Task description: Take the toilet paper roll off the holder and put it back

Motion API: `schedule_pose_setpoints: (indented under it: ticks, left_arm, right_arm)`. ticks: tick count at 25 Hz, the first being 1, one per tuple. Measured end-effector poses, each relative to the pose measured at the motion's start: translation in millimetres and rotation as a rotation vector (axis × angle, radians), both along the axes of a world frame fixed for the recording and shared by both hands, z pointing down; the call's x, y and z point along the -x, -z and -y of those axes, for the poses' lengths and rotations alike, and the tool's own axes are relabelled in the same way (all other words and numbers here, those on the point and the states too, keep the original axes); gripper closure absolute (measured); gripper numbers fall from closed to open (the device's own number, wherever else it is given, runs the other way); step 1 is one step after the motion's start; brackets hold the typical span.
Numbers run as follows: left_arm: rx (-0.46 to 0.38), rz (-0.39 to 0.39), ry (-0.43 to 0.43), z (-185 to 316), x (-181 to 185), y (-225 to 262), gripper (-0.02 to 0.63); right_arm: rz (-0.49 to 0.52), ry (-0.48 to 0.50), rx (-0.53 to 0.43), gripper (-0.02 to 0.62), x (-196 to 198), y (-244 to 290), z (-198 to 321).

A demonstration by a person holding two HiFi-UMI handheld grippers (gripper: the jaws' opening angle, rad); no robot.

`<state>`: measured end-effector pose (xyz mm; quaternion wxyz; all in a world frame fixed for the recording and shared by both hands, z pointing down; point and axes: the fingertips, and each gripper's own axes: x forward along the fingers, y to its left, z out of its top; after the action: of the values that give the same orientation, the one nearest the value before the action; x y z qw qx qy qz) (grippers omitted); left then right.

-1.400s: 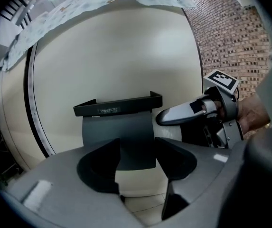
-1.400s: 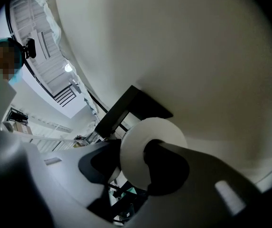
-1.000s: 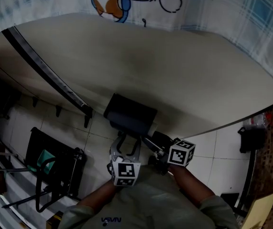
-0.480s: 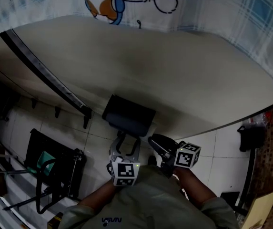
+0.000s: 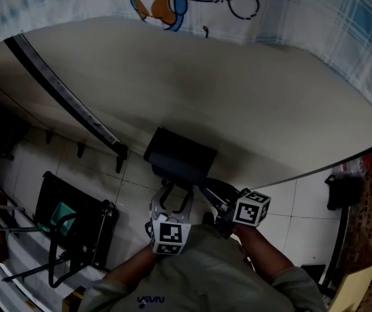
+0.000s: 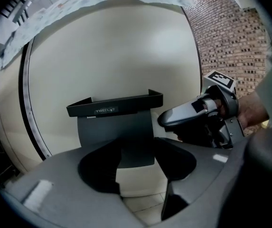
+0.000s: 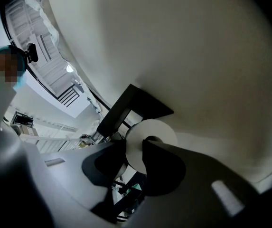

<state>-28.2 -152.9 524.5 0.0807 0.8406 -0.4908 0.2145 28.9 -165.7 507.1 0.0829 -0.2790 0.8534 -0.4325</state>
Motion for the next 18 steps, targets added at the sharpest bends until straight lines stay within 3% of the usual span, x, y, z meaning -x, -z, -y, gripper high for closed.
schedule_pose_setpoints:
  ticks: [7,12,18]
  left_arm:
    - [-0.002,-0.001,-0.023,-3.5,1.8,1.4,0.377]
    - [-0.007,-0.010,-0.020,-1.9,1.9,1.9,0.394]
    - [-0.016,-0.022,-0.008,-0.3,4.9,3.1,0.412]
  right_arm:
    - [-0.019,0.005,-0.010,0.500,18.2,-1.0,8.4]
    - [-0.035,-0.017,-0.009,0.502,9.5,-3.3,4.0]
    - [-0.040,-0.040,0.023,0.595,-0.1,-15.0,-1.5]
